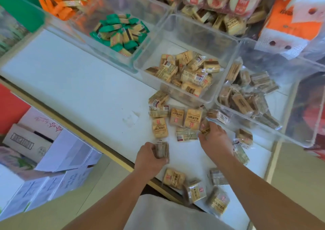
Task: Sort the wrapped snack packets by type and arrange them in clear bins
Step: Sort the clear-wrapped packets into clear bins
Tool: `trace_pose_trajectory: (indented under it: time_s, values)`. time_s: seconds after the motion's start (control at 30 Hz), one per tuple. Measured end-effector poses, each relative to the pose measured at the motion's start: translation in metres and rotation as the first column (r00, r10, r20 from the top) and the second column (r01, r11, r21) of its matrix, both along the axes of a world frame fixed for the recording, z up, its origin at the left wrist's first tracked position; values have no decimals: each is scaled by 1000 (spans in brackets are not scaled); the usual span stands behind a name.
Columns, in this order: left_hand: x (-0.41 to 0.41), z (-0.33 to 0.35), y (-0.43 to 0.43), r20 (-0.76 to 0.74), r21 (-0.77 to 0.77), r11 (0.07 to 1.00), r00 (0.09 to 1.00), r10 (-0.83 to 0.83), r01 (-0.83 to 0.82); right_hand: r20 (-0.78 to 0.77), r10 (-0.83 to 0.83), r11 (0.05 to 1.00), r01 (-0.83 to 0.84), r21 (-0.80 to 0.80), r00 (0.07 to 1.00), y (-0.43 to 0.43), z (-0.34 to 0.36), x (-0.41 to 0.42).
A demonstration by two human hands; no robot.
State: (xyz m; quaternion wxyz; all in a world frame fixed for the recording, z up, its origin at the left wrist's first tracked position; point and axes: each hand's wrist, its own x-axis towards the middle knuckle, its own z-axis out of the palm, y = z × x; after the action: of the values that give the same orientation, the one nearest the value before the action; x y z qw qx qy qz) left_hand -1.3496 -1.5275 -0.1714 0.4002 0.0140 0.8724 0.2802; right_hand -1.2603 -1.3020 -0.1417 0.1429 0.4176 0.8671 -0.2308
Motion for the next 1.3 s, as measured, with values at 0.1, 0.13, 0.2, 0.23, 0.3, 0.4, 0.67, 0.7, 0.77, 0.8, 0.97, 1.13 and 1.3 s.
trace_pose_trajectory:
  time_s: [0.1, 0.13, 0.2, 0.23, 0.3, 0.4, 0.67, 0.7, 0.77, 0.8, 0.97, 1.13, 1.3]
  values:
    - [-2, 2, 5, -38, -23, 999, 998, -46, 45, 55, -4, 1000, 4, -10, 998, -1, -7, 1]
    - [-1, 1, 6, -51, -27, 998, 997, -66, 64, 50, -13, 1000, 13, -11, 999, -1, -7, 2]
    - [0, 4, 10, -45, -24, 996, 995, -91, 90, 47, -18, 1000, 18, 3, 999, -2, 1, 5]
    - [1, 5, 12, -22, -9, 997, 997, -78, 78, 44, -15, 1000, 14, 9, 999, -3, 9, 5]
    - [1, 9, 13, 26, 21, 1000, 999, -20, 19, 19, -23, 1000, 23, 17, 1000, -4, 29, 9]
    - [2, 31, 18, 48, 101, 992, 996, 77, -81, -137, -55, 997, 61, 40, 989, -4, 69, 18]
    - [-10, 131, 126, 1, 548, 830, 993, 120, -101, -614, -231, 969, 234, -77, 755, 65, 119, 9]
    - [-11, 136, 147, -7, 568, 819, 995, 103, -81, -605, -258, 961, 267, -77, 753, 80, 116, 9]
    - [-12, 143, 188, -8, 573, 817, 997, 82, -63, -562, -327, 938, 332, -97, 760, 110, 112, 8]
    - [-14, 144, 207, -9, 574, 817, 997, 76, -57, -536, -354, 929, 351, -112, 766, 124, 109, 8]
    - [-20, 134, 251, -11, 527, 849, 1000, -27, 29, -406, -372, 928, 323, -186, 835, 161, 112, 14]
    - [-11, 106, 194, -94, 428, 904, 995, 26, 17, -636, -286, 958, 236, -165, 717, 114, 122, 46]
    - [13, 67, 115, 3, 215, 976, 1000, 14, -14, -380, -340, 898, 176, -403, 860, 48, 68, 75]
